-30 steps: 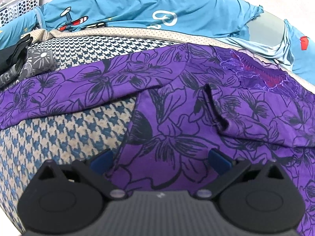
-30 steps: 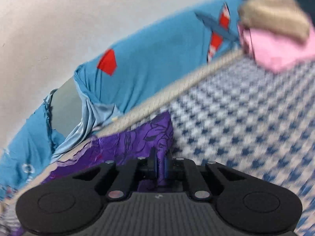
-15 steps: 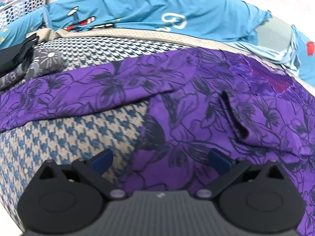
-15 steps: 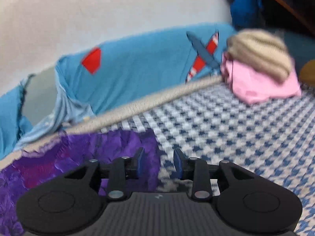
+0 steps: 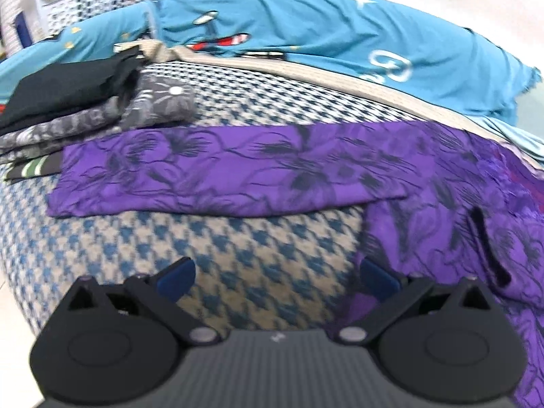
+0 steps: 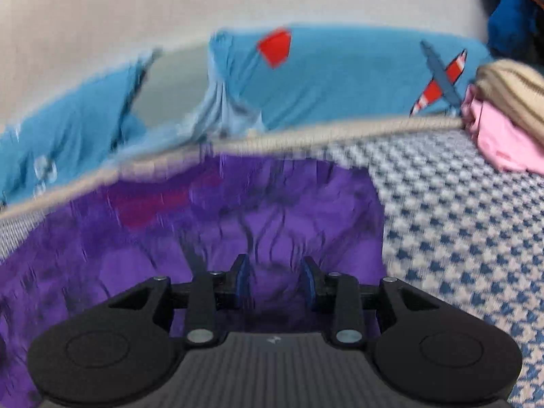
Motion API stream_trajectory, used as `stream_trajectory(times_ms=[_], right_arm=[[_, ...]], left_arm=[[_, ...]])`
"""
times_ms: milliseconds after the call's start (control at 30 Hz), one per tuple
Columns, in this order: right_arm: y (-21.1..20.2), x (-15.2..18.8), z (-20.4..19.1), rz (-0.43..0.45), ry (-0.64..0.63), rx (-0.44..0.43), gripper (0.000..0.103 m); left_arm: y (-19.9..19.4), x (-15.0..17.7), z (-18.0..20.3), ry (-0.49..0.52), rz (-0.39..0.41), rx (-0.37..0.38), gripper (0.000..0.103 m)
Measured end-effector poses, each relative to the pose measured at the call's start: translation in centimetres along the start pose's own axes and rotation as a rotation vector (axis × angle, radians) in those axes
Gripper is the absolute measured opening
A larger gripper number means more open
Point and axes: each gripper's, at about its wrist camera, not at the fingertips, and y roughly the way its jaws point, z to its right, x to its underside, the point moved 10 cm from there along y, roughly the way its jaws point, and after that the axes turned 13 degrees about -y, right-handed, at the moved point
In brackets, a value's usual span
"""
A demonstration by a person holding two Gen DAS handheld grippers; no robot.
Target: Fold clothes
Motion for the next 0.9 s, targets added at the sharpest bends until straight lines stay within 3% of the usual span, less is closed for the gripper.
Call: stream_trajectory(times_ms=[133, 300, 533, 700, 900], right_arm=[[0.4, 0.8, -0.8, -0.025, -0.042, 0.016, 0.033], [-1.1, 0.2, -0.7, 0.01, 0.036, -0.032, 0.033], [-3.6, 0.0, -1.4, 0.022, 0.098, -0.091, 0.034], [-4.9, 0.5, -2.0, 0.003, 0.163, -0.16, 0.035], [-4.8, 0.8, -2.0, -0.012, 0.192, -0.168, 0.035]], left_arm=[[0.2, -0.9, -2.1, -0.042, 0.009, -0.031, 0.103], [0.3, -2.7, -6.0, -0.106, 0.039, -0.081, 0.103], [1.1, -4.9, -12.0, -0.272, 0.023, -0.081, 0.103], [1.8, -6.0, -14.9, -0.346, 0.0, -0.05, 0.103], [2.9, -6.8, -17.2, -0.453, -0.053, 0.034, 0.099]])
